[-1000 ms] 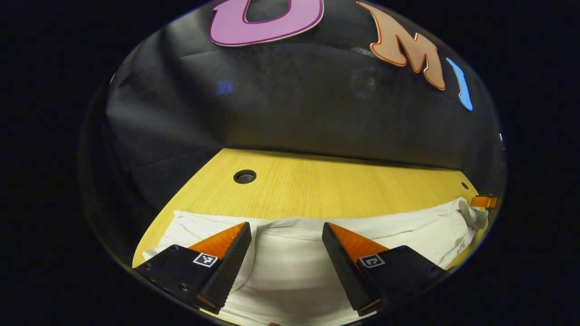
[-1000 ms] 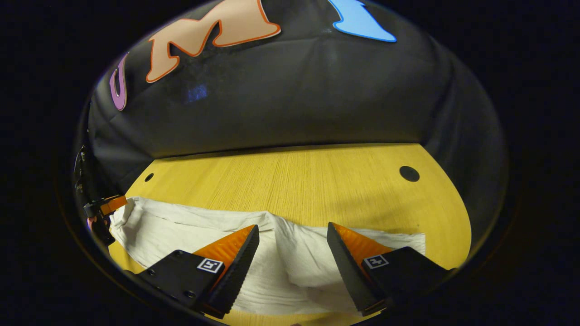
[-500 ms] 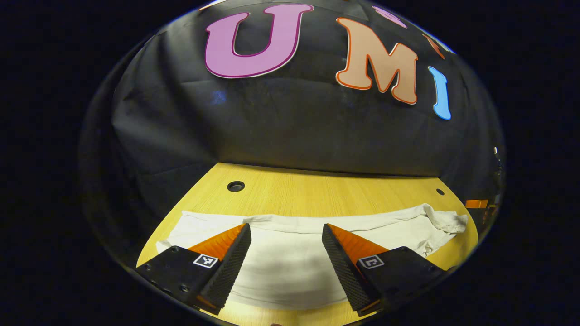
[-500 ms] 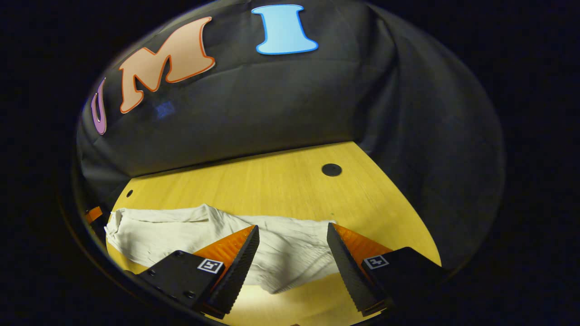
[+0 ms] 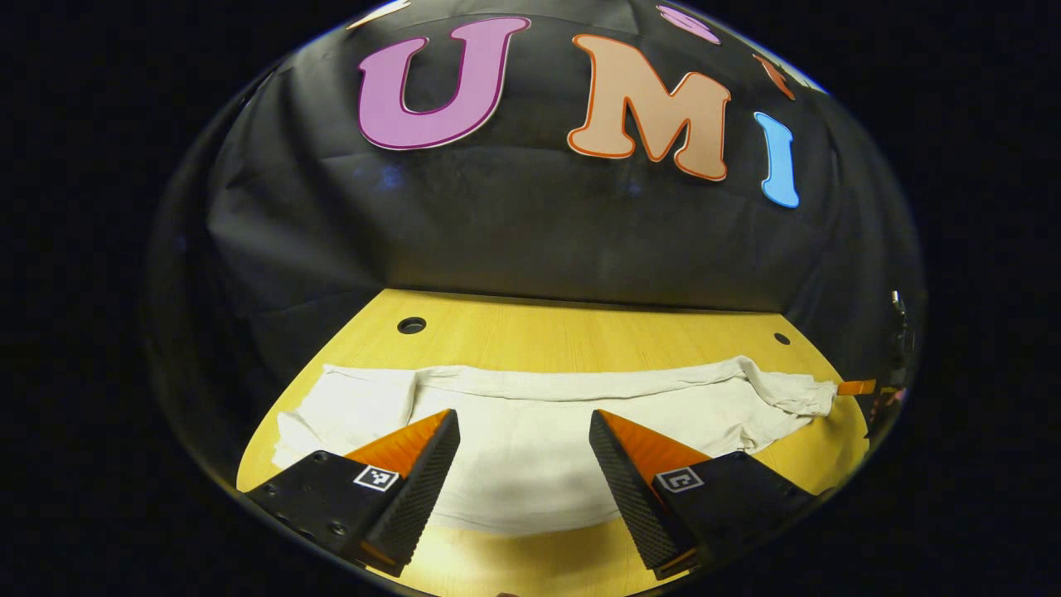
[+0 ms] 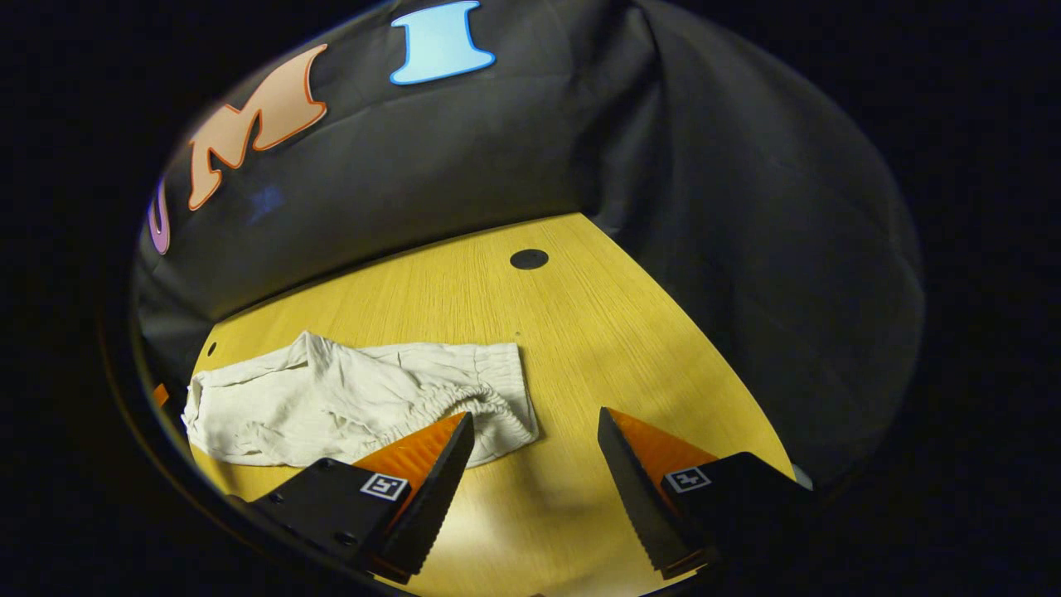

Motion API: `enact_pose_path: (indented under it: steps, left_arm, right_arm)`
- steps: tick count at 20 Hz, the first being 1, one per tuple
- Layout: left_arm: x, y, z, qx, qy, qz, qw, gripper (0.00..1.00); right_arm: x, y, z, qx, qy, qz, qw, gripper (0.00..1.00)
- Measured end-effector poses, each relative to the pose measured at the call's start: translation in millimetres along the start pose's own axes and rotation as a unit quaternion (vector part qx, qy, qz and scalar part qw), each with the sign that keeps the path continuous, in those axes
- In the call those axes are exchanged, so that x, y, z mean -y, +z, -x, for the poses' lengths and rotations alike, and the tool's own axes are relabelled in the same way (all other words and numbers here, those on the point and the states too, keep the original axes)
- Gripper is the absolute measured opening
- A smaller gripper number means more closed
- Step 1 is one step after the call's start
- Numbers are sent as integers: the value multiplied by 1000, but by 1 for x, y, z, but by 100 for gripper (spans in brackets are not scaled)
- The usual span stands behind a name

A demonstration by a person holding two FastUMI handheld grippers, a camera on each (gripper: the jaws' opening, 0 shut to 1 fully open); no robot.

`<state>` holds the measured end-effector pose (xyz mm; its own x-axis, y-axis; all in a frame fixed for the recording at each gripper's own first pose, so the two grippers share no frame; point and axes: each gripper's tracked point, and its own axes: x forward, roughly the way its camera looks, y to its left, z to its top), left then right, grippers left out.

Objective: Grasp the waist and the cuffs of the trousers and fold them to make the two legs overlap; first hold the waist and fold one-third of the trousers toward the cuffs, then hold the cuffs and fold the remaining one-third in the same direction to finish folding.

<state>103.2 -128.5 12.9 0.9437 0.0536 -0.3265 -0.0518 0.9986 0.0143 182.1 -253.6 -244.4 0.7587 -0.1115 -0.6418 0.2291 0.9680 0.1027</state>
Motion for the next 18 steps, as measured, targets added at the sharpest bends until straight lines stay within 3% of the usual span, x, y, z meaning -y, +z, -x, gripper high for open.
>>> enact_pose_path:
  steps: [1,3,5,14,15,16,18]
  left_arm:
    - [5,-1,1,-2,-2,-2,1000,96]
    - [13,0,-1,-1,-7,-7,1000,96]
    - [18,-1,0,-3,-8,-11,1000,96]
    - [27,-7,2,-9,-5,-3,1000,96]
    - [28,-7,3,-8,-5,-5,1000,96]
    - [28,-6,4,-8,-4,-8,1000,96]
    - [27,-4,6,-3,-2,-13,1000,96]
  right_arm:
    - [3,-4,-3,-3,-3,1,1000,96]
    - [5,-7,-10,-8,-3,-4,1000,92]
    - [5,-11,-14,-14,4,-14,1000,97]
    - [-25,-17,-26,-33,73,-98,992,93]
    - [-28,-18,-26,-36,79,-112,990,89]
    - [-32,-21,-26,-43,87,-124,988,75]
    - [-34,-18,-27,-39,94,-148,984,72]
